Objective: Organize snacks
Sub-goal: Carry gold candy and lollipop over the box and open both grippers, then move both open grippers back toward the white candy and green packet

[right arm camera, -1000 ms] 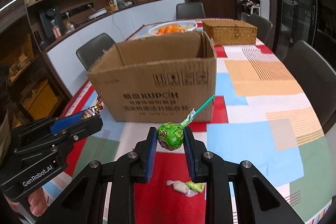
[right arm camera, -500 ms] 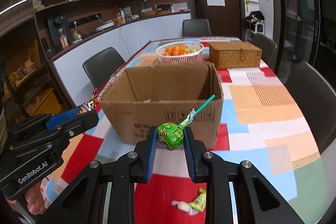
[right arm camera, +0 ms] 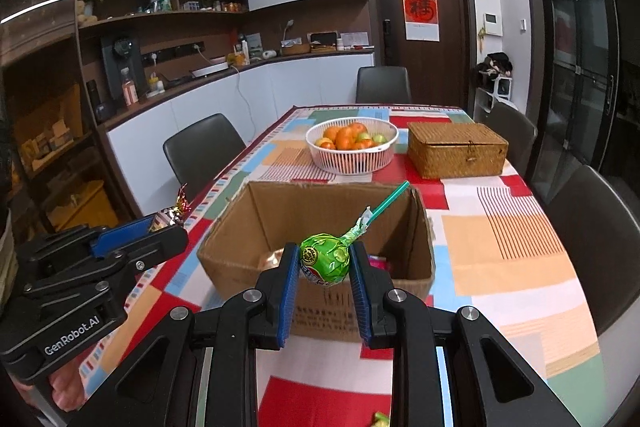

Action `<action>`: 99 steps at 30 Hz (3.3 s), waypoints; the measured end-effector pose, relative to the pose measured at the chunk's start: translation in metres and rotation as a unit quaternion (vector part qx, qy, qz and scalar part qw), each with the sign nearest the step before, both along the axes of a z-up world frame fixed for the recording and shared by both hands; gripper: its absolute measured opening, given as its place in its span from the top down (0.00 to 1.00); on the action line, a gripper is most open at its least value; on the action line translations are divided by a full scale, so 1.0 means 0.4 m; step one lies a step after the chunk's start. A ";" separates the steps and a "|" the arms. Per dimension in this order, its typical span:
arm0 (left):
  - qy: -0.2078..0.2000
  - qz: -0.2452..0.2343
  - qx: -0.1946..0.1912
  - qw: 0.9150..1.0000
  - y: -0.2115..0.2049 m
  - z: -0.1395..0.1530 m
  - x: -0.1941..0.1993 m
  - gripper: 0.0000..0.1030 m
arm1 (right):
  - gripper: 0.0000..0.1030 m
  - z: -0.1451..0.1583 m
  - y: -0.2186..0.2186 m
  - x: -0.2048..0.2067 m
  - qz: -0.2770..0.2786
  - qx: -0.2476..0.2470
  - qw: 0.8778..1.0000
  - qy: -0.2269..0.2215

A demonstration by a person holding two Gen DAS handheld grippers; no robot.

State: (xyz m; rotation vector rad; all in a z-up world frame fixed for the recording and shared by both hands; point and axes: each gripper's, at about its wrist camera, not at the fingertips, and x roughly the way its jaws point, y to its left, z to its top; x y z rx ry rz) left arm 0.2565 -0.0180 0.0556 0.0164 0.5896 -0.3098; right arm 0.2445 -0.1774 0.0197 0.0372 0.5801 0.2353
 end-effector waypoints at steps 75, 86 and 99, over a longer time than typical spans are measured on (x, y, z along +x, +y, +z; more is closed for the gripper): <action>0.104 -0.175 0.078 0.976 -0.242 -0.313 -0.158 0.48 | 0.59 -0.262 -0.178 -0.182 -0.050 -0.031 0.988 0.144; 0.165 -0.217 0.096 0.957 -0.288 -0.434 -0.145 0.49 | 0.59 -0.350 -0.191 -0.200 -0.057 -0.023 0.978 0.198; 0.182 -0.249 0.120 0.944 -0.339 -0.498 -0.112 0.59 | 0.59 -0.398 -0.208 -0.196 -0.071 -0.019 0.971 0.226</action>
